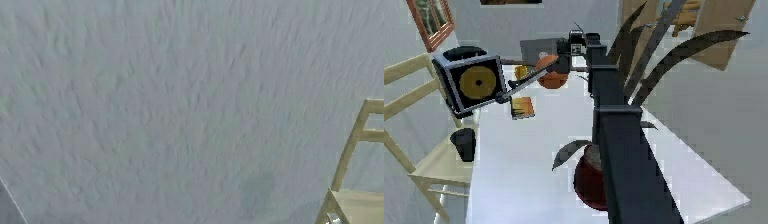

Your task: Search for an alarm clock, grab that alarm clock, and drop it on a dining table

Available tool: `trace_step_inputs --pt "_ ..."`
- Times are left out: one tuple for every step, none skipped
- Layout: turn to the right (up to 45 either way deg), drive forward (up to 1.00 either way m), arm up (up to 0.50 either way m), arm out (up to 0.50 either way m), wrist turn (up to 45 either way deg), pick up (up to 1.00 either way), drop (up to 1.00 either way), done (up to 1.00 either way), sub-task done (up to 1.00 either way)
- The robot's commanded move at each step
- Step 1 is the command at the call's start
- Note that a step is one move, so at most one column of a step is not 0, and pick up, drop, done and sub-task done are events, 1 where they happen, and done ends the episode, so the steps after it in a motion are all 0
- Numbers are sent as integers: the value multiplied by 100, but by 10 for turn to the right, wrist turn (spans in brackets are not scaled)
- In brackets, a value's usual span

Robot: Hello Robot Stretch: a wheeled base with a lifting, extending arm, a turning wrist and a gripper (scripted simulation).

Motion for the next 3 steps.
trace_step_inputs --pt "0 0 0 0 180 0 0 0 0" --pt "0 0 -32 0 0 0 0 0 0" --pt "0 0 0 0 0 0 100 0 0"
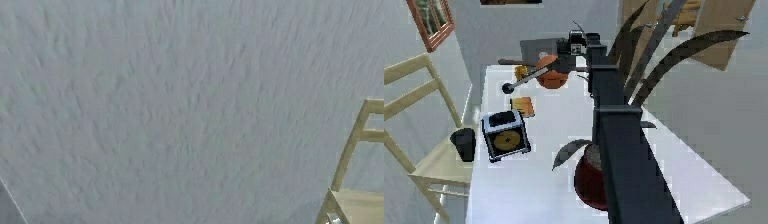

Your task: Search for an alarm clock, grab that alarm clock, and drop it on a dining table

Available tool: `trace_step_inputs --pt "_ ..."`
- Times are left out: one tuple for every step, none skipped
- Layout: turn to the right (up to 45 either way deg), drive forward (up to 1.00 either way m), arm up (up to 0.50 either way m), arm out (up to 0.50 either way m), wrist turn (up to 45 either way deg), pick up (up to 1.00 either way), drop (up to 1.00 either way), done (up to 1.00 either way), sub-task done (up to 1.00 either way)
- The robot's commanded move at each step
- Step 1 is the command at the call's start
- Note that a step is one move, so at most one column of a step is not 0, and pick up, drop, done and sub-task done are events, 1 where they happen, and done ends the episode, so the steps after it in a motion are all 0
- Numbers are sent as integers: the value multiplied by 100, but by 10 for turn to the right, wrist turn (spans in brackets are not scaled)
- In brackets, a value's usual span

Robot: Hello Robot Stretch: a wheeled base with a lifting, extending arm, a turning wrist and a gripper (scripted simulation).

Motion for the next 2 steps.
trace_step_inputs --pt "0 0 0 -10 0 0 0 0 0" --pt "0 0 0 0 0 0 0 100 0"
